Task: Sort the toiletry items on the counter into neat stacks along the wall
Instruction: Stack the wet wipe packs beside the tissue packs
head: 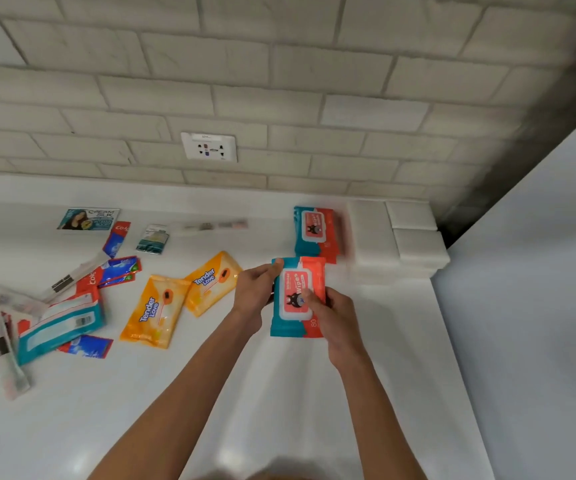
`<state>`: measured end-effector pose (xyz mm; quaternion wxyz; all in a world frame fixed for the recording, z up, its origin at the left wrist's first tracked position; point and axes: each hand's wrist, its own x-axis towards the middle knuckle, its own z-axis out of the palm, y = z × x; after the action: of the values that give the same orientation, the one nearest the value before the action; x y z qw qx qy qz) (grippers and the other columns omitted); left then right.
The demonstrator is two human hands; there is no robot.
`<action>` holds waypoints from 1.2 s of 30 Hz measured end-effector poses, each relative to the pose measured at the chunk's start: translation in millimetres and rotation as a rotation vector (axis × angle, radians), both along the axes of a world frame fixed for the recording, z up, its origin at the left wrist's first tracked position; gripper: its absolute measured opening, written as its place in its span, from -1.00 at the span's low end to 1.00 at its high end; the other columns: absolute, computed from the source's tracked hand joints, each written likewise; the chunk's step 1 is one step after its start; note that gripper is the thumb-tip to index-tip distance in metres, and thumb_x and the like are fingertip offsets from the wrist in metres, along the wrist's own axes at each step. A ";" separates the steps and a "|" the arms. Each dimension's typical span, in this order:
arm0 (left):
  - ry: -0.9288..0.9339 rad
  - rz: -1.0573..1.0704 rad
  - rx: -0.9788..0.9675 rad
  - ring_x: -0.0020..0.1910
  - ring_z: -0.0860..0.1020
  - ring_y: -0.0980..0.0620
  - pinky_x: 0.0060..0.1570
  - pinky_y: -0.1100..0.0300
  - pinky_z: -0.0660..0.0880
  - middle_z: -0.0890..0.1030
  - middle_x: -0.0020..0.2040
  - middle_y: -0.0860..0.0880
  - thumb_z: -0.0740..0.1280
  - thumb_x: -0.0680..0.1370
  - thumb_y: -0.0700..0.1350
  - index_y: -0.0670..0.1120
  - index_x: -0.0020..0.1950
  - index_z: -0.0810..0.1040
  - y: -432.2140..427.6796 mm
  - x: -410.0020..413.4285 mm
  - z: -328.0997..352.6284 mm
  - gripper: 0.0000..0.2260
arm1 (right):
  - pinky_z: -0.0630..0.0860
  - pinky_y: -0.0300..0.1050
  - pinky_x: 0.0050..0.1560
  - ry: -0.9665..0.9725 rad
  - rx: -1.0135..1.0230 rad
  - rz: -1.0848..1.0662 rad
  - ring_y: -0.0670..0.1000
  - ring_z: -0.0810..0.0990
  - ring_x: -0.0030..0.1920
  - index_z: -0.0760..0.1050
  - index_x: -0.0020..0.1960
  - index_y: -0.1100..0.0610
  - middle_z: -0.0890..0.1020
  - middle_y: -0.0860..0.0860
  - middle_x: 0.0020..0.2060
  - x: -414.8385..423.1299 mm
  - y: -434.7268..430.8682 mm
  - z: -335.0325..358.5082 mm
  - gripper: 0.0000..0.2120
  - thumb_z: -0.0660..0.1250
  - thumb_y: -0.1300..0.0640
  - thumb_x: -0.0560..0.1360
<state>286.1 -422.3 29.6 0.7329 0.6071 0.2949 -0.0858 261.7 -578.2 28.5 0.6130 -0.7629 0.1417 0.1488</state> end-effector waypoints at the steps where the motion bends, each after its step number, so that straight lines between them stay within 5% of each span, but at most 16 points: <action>1: -0.001 -0.012 -0.007 -0.11 0.75 -0.04 -0.07 0.06 0.68 0.76 -0.05 -0.04 0.37 0.63 0.12 -0.09 0.13 0.66 -2.2 4.3 -0.2 -0.71 | 0.60 -0.34 -0.20 -0.002 0.004 -0.011 -0.08 0.73 -0.05 0.57 0.16 -0.14 0.69 -0.21 0.01 5.5 -1.2 0.6 -0.76 0.42 -0.22 0.57; 5: 0.014 -0.099 0.005 -0.06 0.74 -0.02 0.02 0.02 0.69 0.75 0.00 -0.05 0.40 0.61 0.08 -0.12 0.19 0.63 -7.3 18.1 -2.1 -0.70 | 0.52 -0.43 -0.34 -0.046 0.022 -0.086 -0.10 0.70 -0.12 0.56 0.08 -0.12 0.66 -0.21 -0.07 32.7 -4.9 -1.4 -0.84 0.43 -0.16 0.58; 10: 0.057 -0.139 0.060 0.00 0.72 0.00 0.07 0.00 0.68 0.72 0.05 -0.06 0.45 0.58 -0.01 -0.13 0.20 0.63 -10.3 35.9 -3.7 -0.73 | 0.60 -0.34 -0.21 -0.119 0.014 -0.160 -0.09 0.70 -0.04 0.56 0.31 -0.03 0.69 -0.07 0.16 70.2 -3.4 -8.1 -0.64 0.46 -0.12 0.58; 14: 0.010 -0.152 0.081 0.03 0.71 -0.03 0.08 0.04 0.67 0.71 0.08 -0.11 0.45 0.60 -0.11 -0.20 0.22 0.63 -8.1 55.5 -7.6 -0.75 | 0.49 -0.48 -0.34 -0.215 -0.033 -0.140 -0.12 0.68 -0.07 0.51 0.40 -0.05 0.66 -0.14 0.16 97.8 -1.4 -9.0 -0.57 0.44 -0.13 0.59; 17: -0.009 -0.160 0.135 0.01 0.71 -0.04 0.06 0.06 0.68 0.71 0.07 -0.13 0.46 0.59 -0.16 -0.22 0.19 0.63 -8.6 75.6 -9.8 -0.78 | 0.54 -0.43 -0.28 -0.233 -0.101 -0.131 -0.01 0.73 0.05 0.53 0.36 -0.04 0.70 -0.10 0.16 120.2 -1.1 -15.7 -0.59 0.48 -0.13 0.57; 23: 0.001 -0.174 0.225 -0.03 0.73 -0.08 0.06 0.03 0.68 0.73 0.03 -0.17 0.50 0.55 -0.17 -0.25 0.11 0.67 -10.5 117.7 -22.6 -0.80 | 0.45 -0.50 -0.44 -0.230 -0.238 -0.105 -0.08 0.61 -0.06 0.52 0.33 0.09 0.64 -0.06 0.11 158.5 2.1 -23.5 -0.64 0.47 0.00 0.60; 26: 0.022 -0.186 0.306 -0.02 0.71 -0.04 0.08 0.07 0.67 0.72 0.04 -0.11 0.49 0.56 -0.12 -0.20 0.17 0.66 -12.3 135.8 -27.3 -0.77 | 0.56 -0.41 -0.29 -0.237 -0.275 -0.120 -0.07 0.59 0.00 0.43 0.32 0.08 0.58 -0.06 0.13 174.0 4.5 -29.9 -0.64 0.46 0.03 0.61; 30: 0.031 -0.209 0.414 -0.02 0.67 0.02 -0.11 0.26 0.61 0.68 0.08 -0.03 0.45 0.60 -0.08 -0.15 0.23 0.63 -16.8 151.5 -26.6 -0.75 | 0.71 0.12 0.10 -0.308 -0.366 -0.111 0.07 0.65 0.21 0.35 0.37 0.03 0.57 0.03 0.30 190.1 11.8 -41.0 -0.59 0.42 -0.02 0.62; 36: -0.071 -0.282 0.618 -0.05 0.66 0.03 -0.29 0.41 0.50 0.69 0.13 -0.07 0.42 0.61 -0.01 -0.11 0.26 0.63 -20.6 153.3 -27.2 -0.72 | 0.71 0.05 0.11 -0.431 -0.497 -0.054 0.01 0.63 0.17 0.45 0.30 0.02 0.57 -0.01 0.22 195.6 14.8 -49.4 -0.76 0.35 0.02 0.66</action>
<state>439.4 -442.9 2.3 0.5050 0.8379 0.1943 -0.0718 457.3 -563.3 -20.8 0.4276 -0.8991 0.0610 -0.0715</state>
